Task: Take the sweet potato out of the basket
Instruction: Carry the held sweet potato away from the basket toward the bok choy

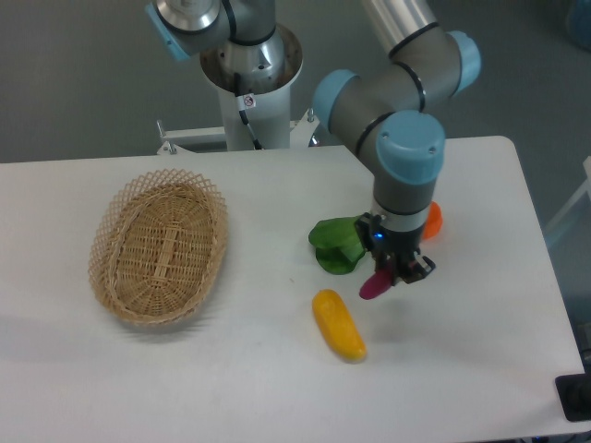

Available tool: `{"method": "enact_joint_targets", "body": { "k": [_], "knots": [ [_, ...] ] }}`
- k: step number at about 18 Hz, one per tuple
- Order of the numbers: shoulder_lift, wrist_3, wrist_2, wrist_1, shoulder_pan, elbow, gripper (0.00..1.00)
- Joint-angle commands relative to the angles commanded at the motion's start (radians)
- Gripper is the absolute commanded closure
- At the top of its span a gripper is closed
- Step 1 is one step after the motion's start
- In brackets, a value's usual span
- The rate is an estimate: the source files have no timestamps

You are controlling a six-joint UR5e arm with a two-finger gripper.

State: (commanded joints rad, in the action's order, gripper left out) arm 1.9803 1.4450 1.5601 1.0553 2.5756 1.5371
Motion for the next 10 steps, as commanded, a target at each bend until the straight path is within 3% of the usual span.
{"method": "enact_joint_targets", "body": {
  "k": [10],
  "knots": [
    [0.008,-0.003,0.002,0.009,0.0,-0.017,0.85]
  ]
}}
